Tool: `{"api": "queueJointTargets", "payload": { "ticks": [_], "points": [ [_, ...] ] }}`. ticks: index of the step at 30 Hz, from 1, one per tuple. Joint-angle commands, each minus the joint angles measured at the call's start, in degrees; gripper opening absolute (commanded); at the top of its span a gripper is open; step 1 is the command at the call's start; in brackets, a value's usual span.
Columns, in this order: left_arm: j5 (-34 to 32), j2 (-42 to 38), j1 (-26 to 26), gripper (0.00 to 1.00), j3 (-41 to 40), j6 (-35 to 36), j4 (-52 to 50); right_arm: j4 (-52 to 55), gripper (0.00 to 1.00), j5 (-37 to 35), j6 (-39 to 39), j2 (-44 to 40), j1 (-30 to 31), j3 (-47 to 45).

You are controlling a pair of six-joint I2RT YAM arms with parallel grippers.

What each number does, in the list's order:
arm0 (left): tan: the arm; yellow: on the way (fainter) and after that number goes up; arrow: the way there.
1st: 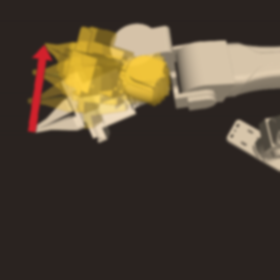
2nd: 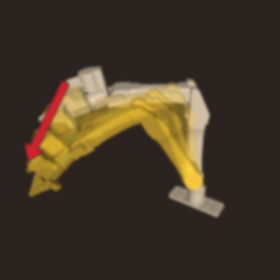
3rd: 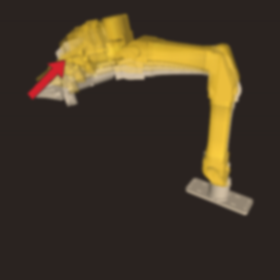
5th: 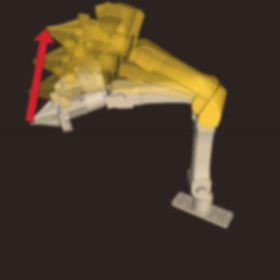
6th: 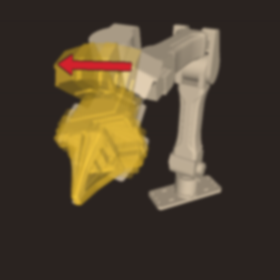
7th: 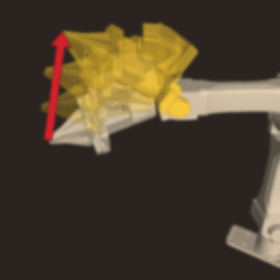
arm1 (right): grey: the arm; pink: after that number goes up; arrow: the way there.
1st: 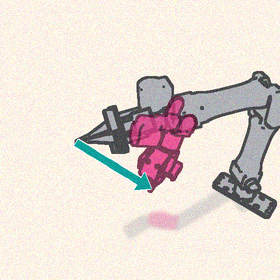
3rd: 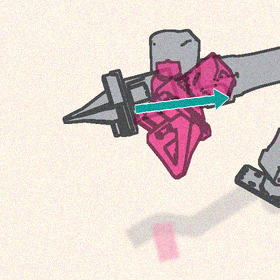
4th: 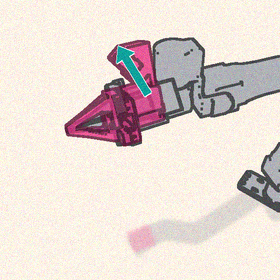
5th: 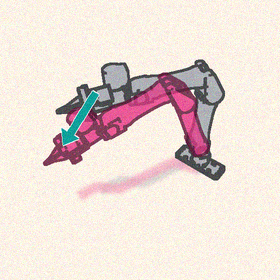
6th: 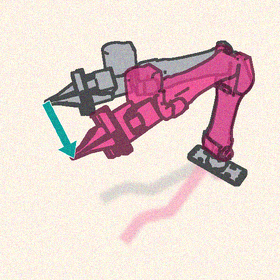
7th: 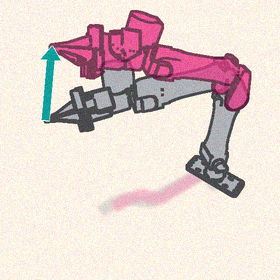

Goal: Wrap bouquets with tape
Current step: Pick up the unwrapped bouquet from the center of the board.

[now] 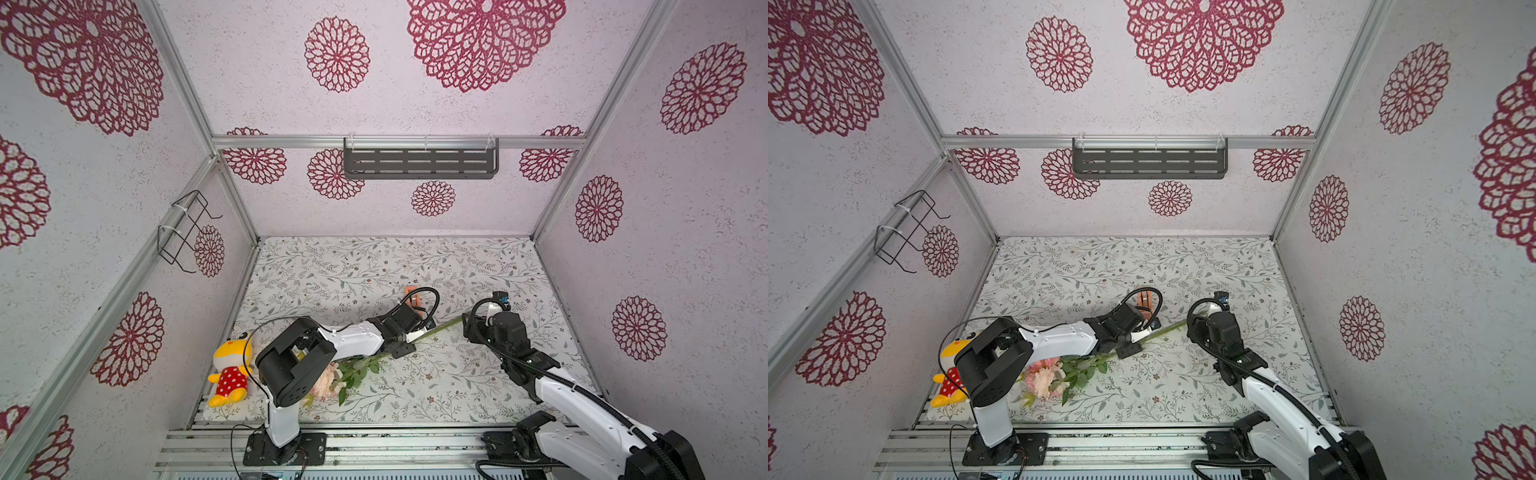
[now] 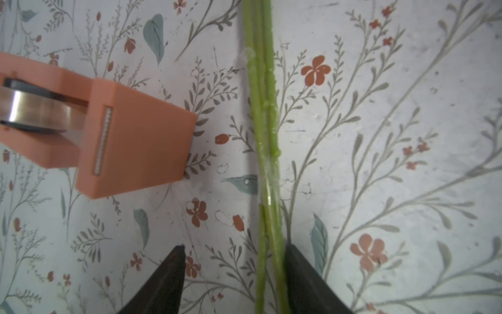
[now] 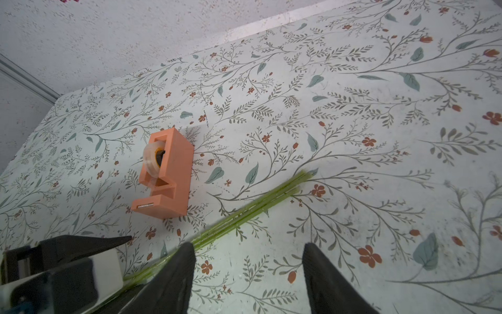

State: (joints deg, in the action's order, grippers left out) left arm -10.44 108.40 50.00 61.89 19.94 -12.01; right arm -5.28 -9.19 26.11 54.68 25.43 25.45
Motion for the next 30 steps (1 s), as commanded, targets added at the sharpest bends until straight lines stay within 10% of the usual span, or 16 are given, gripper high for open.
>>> {"api": "queueJointTargets", "payload": {
  "ticks": [1,5,10,25,30],
  "points": [
    [-0.9,3.4,0.3,0.42,-0.1,1.6,-3.2,-1.6,0.66,0.7,-2.1,-0.1,-0.3,0.9],
    [0.6,2.5,-0.4,0.13,-0.8,3.0,-3.9,-1.5,0.65,4.0,-5.5,0.8,-0.2,2.6],
    [3.7,-0.3,-2.2,0.01,-1.6,5.1,-4.2,-2.8,0.66,7.9,-11.8,0.7,-0.2,2.8],
    [11.1,-16.3,-5.3,0.00,-1.5,15.4,-10.1,-17.0,0.65,32.6,-42.7,-3.9,0.8,-1.8],
    [13.7,-18.8,-5.6,0.00,2.7,19.0,-16.7,-10.4,0.66,30.2,-53.8,-2.1,4.4,3.4]
  ]
}}
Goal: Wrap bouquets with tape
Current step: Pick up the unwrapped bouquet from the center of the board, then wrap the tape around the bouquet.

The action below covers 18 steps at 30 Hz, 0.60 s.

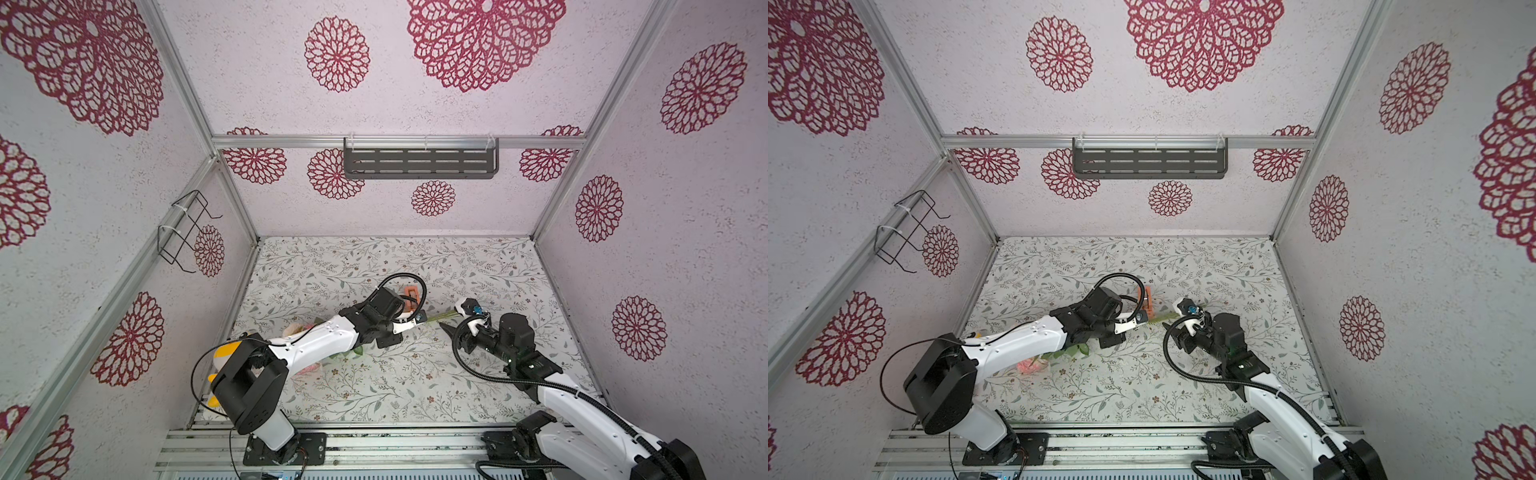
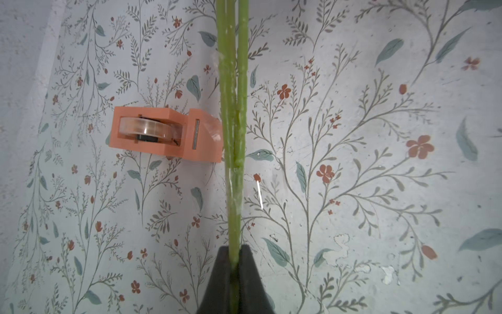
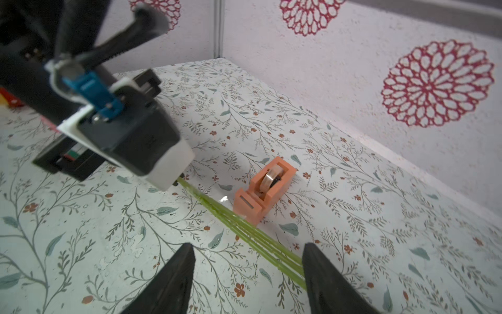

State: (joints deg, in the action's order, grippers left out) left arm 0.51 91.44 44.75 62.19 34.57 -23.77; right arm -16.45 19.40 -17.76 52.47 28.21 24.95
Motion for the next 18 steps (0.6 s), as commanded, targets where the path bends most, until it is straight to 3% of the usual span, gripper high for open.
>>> {"api": "queueJointTargets", "payload": {
  "ticks": [1,6,11,14,18],
  "points": [
    [2.8,-2.5,-0.5,0.00,3.4,4.5,-6.3,1.8,0.66,1.1,-11.4,-0.3,2.2,4.8],
    [2.1,-5.3,-1.7,0.00,5.3,4.8,-7.8,-5.1,0.59,-0.9,-6.2,-8.2,3.0,0.1],
    [3.9,-6.3,-3.9,0.00,6.2,3.2,-8.5,-15.1,0.63,5.9,5.4,-18.6,4.5,-9.9],
    [5.7,-6.6,-4.5,0.00,7.5,2.3,-9.0,-17.5,0.65,3.5,8.8,-16.6,7.4,-13.2],
    [7.6,-7.0,-4.8,0.00,9.4,1.8,-11.0,-20.7,0.62,-1.2,6.6,-8.4,9.4,-14.7]
  ]
}}
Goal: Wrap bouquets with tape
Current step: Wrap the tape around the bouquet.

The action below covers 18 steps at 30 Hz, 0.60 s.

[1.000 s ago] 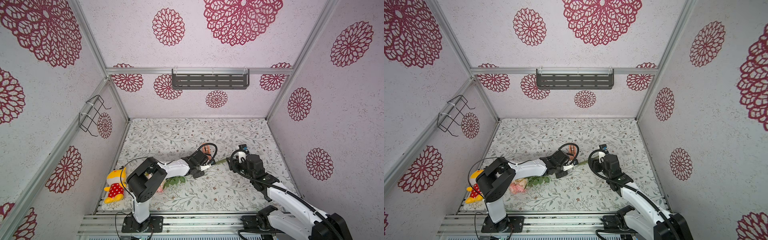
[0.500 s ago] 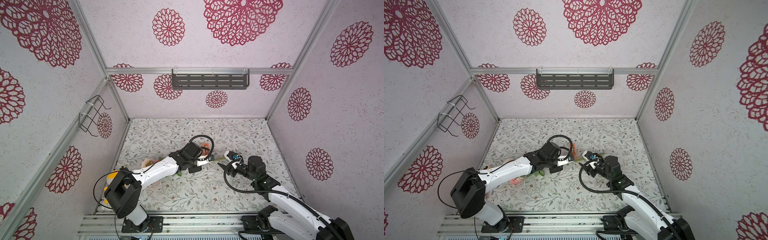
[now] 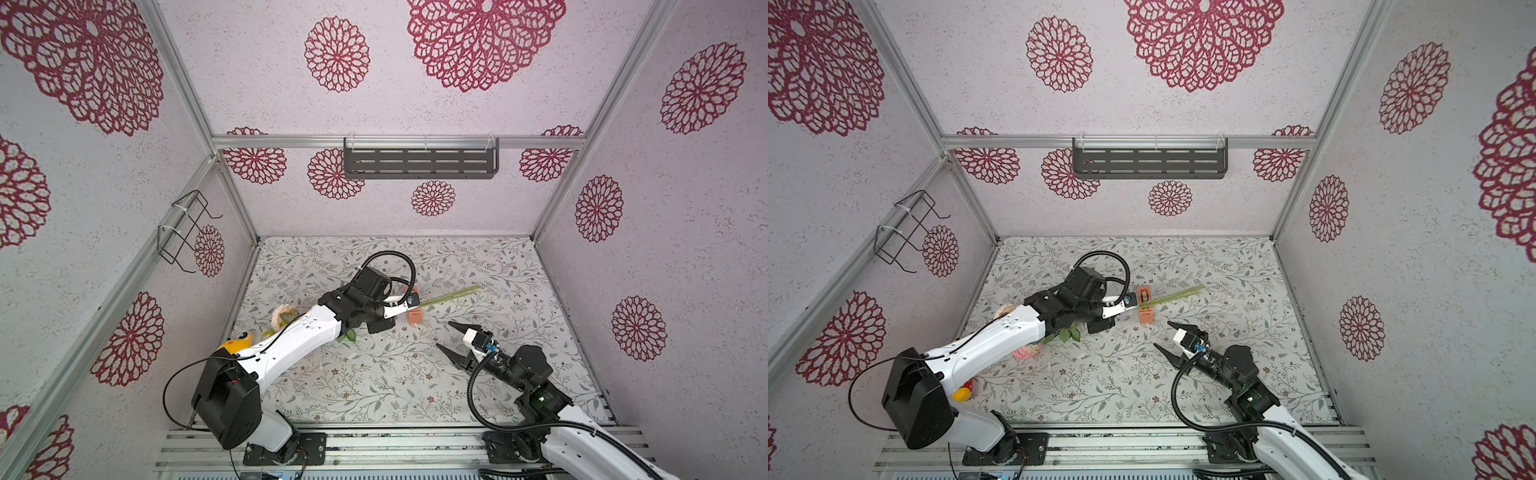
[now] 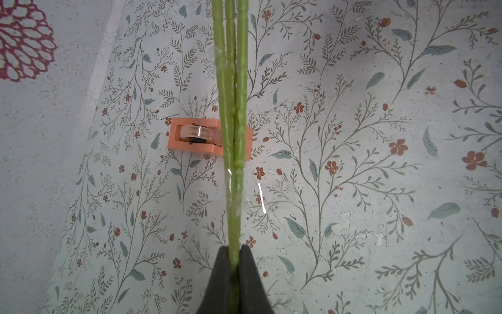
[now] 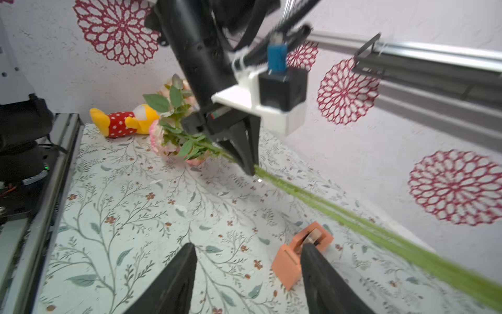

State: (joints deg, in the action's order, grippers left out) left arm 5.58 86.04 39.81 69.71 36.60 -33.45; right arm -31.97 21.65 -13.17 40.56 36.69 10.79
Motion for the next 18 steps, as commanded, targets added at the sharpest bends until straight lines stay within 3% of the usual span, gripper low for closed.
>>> {"api": "queueJointTargets", "payload": {
  "ticks": [1,4,9,12,18],
  "points": [
    [3.4,-2.0,0.0,0.00,2.2,-0.4,-2.0,-7.4,0.58,-5.6,1.2,5.8,0.9,-0.9],
    [6.3,-3.2,-0.1,0.00,1.6,-0.9,-1.5,-16.9,0.53,-8.3,-1.0,13.4,0.9,-1.5],
    [10.8,-3.5,-0.2,0.00,1.8,-0.8,-1.9,-28.9,0.52,-4.5,-4.1,29.2,1.6,2.8],
    [12.2,-3.1,-0.2,0.00,2.5,-1.2,-2.4,-38.1,0.45,-3.4,-4.0,35.8,1.9,4.3],
    [10.8,-1.1,-0.6,0.00,3.3,-2.2,-2.5,-36.0,0.41,7.0,-6.3,38.0,5.1,9.0]
  ]
}}
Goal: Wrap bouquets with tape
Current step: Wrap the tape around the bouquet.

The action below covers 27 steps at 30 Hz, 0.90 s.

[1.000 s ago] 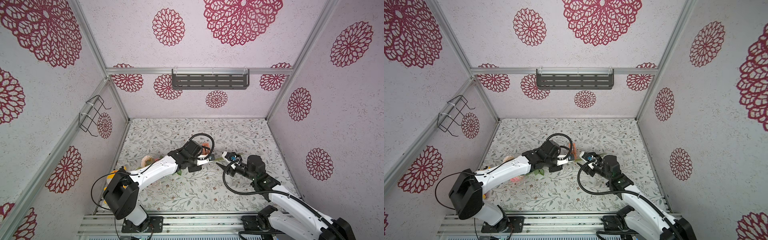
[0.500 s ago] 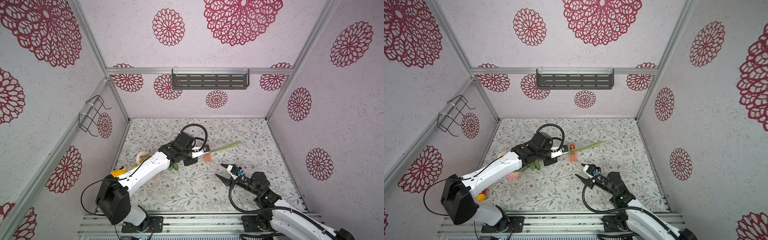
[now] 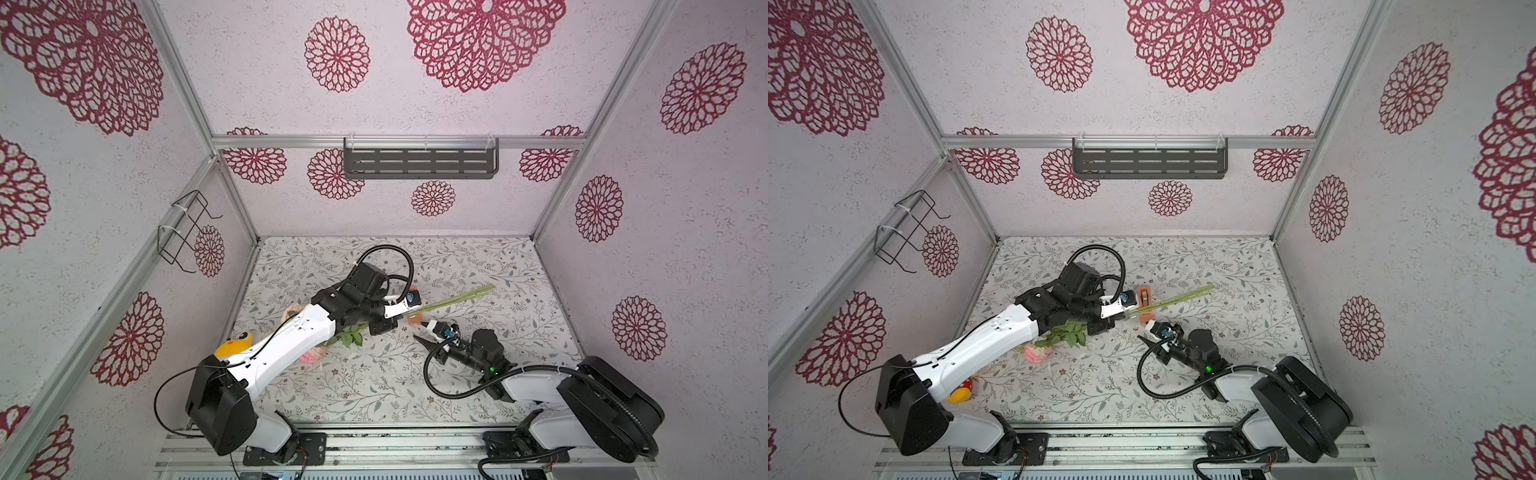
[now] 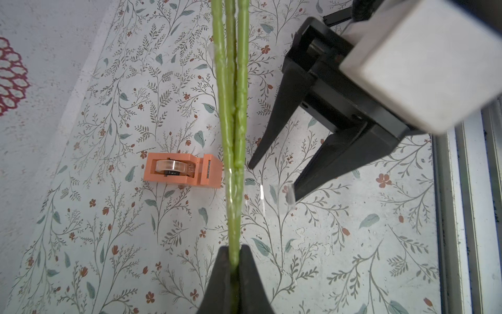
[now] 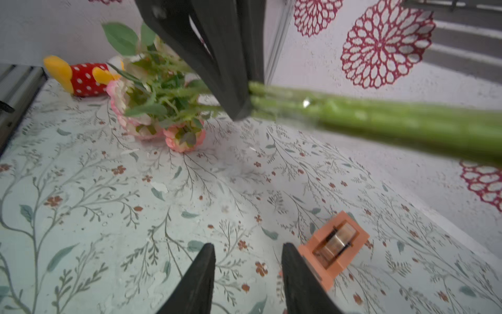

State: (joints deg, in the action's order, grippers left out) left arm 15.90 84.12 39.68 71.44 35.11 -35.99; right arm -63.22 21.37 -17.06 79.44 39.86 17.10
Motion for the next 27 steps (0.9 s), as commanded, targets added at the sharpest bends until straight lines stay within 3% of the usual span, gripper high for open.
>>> {"api": "queueJointTargets", "payload": {
  "ticks": [1,8,27],
  "points": [
    [0.7,1.1,-0.7,0.00,1.7,-0.7,0.0,-3.8,0.40,8.4,-2.9,-1.4,2.6,2.8],
    [0.8,2.1,-1.1,0.00,1.6,-0.7,-0.4,-0.1,0.37,9.8,-3.8,-7.1,4.1,1.9],
    [5.3,2.2,-0.6,0.00,3.0,2.1,-6.4,29.5,0.40,-3.6,-19.6,-13.8,4.0,12.9]
  ]
}}
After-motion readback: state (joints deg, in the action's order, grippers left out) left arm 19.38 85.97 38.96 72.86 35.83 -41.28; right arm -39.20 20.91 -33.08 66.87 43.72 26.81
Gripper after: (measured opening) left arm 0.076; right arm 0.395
